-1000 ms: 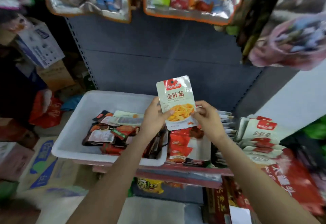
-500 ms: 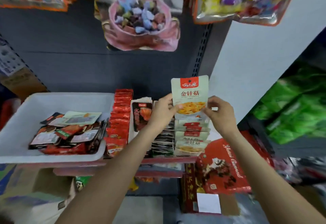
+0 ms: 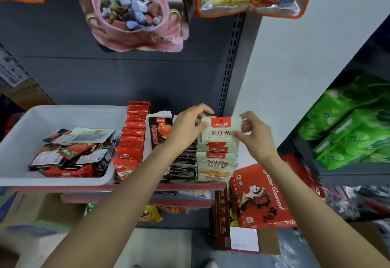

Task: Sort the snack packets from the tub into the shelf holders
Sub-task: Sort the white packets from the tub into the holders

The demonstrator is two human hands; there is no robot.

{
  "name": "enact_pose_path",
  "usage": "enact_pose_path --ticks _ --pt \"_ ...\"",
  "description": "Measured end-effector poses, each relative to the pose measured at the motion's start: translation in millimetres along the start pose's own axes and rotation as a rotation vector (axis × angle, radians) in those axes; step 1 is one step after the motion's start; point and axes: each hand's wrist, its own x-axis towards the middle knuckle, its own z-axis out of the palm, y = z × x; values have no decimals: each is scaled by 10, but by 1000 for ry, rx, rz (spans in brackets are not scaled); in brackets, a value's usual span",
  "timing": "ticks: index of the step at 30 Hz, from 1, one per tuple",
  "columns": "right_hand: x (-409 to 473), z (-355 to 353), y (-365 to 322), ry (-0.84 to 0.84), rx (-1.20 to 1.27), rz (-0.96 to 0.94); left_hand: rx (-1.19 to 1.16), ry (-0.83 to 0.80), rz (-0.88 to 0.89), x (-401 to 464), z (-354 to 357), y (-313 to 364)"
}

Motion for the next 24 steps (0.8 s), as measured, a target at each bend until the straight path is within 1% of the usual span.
enact_pose_path --ticks 3,6,10,13,16,18,21,24 --pt "-5 -18 -42 21 3 -74 117 -4 90 -11 3 -15" --pt "0 30 24 -12 -126 -77 211 -32 124 -53 56 -22" --pt "6 99 73 -45 -294 -31 295 -96 92 -10 104 -33" --pt "-1 100 -33 0 -331 -93 246 -93 75 53 54 -52" --pt "3 134 -212 45 -314 -180 90 -18 39 27 -26 -132" --pt "25 211 -342 37 -338 -226 17 55 -4 -21 -103 -213" --pt "84 484 -591 -10 -323 -264 -66 161 -92 -145 -337 -396" --pt "144 906 -875 -89 -244 -243 -52 249 -192 -325 -661 -681"
